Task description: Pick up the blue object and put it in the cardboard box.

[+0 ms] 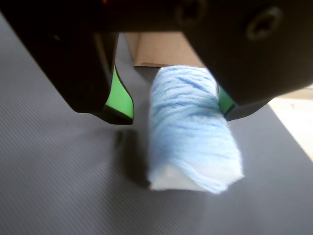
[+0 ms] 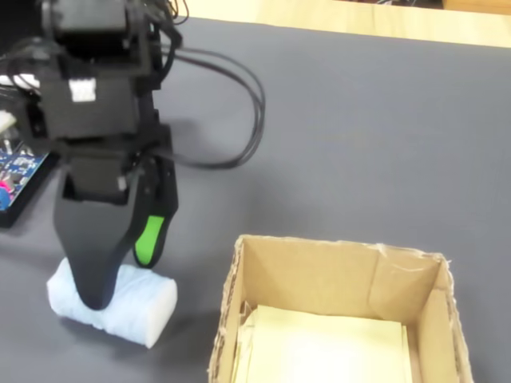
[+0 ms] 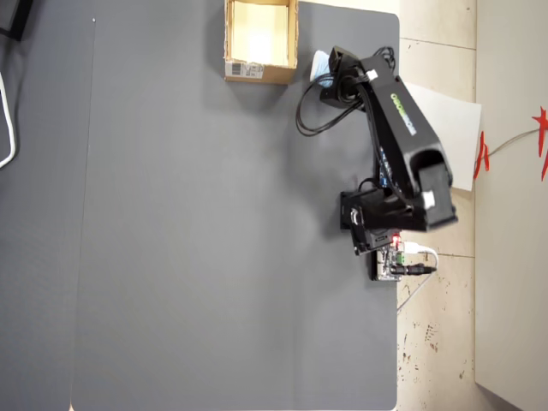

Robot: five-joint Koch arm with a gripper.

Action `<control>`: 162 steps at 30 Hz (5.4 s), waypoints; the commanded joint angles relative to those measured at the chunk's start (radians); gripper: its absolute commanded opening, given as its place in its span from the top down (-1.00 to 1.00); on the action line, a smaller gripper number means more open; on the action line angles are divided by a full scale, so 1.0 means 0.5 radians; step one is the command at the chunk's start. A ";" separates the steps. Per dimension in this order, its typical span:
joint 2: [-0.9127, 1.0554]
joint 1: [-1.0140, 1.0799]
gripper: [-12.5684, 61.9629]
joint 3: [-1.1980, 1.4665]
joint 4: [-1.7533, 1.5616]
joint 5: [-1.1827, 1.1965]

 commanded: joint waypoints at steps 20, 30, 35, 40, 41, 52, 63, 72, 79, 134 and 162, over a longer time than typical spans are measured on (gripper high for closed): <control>0.080 -0.009 0.21 0.387 -0.976 0.463; 0.469 -0.058 0.21 0.512 -1.129 0.583; 0.592 -0.092 0.21 0.497 -1.175 0.629; 0.660 -0.126 0.21 0.476 -1.285 0.736; 0.666 -0.135 0.21 0.460 -1.307 0.739; 0.644 -0.390 0.20 0.117 -1.534 0.847; 0.423 -0.914 0.20 -0.080 -1.463 0.761; 0.092 -0.954 -0.10 -0.518 -1.172 0.718; 0.184 -0.969 -0.24 -0.525 -0.788 0.660; 1.424 -2.445 -0.27 1.871 -1.516 1.114; 1.424 -2.433 -0.25 1.871 -1.292 1.095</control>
